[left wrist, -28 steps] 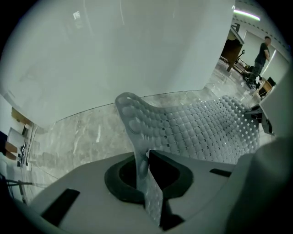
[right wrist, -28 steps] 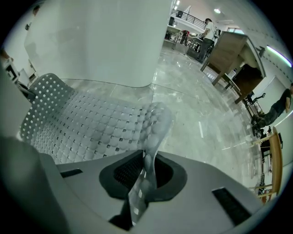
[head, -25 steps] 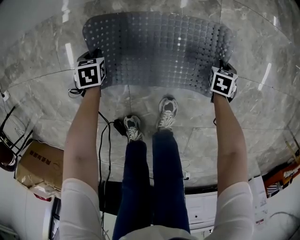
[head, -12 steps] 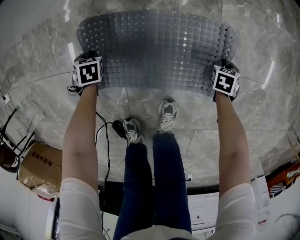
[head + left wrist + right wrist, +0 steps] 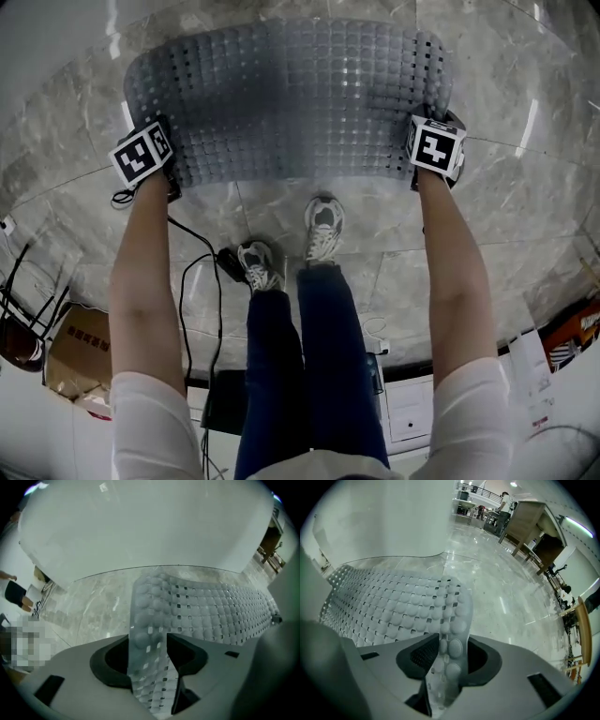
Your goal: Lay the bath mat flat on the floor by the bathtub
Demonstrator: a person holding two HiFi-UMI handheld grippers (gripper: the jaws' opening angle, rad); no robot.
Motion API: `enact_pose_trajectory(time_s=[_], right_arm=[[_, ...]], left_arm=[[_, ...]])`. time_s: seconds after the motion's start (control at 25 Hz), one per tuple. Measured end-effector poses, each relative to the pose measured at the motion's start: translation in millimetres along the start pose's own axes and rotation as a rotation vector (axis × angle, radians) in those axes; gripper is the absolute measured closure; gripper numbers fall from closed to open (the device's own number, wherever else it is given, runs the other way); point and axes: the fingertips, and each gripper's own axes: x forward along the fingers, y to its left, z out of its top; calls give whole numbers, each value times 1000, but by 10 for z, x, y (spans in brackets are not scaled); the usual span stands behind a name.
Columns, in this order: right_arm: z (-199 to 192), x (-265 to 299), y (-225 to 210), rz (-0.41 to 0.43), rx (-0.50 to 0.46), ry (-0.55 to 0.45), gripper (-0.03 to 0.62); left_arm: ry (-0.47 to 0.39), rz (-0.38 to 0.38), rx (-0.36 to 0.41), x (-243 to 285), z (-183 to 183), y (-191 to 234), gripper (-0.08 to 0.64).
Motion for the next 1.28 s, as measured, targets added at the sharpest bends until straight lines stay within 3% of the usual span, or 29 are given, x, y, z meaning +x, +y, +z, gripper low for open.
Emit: enact_pose_trajectory(time_s=[0.12, 0.32, 0.64, 1.12, 1.16, 1.28], right_arm=[[-4, -13, -45, -10, 28, 12, 407], [-24, -57, -110, -15, 57, 23, 362], [-28, -92, -243, -62, 12, 34, 356], [9, -270, -238, -49, 46, 21, 356], [25, -294, -232, -45, 56, 16, 357], [57, -382, -205, -36, 93, 9, 383]], left_arm=[[0, -1, -25, -12, -40, 86, 311], [12, -17, -18, -55, -144, 129, 288], [9, -55, -27, -65, -152, 117, 288], [-16, -39, -46, -217, -185, 179, 289], [-21, -38, -39, -248, -163, 175, 301], [-29, -32, -5, -360, -107, 153, 442]])
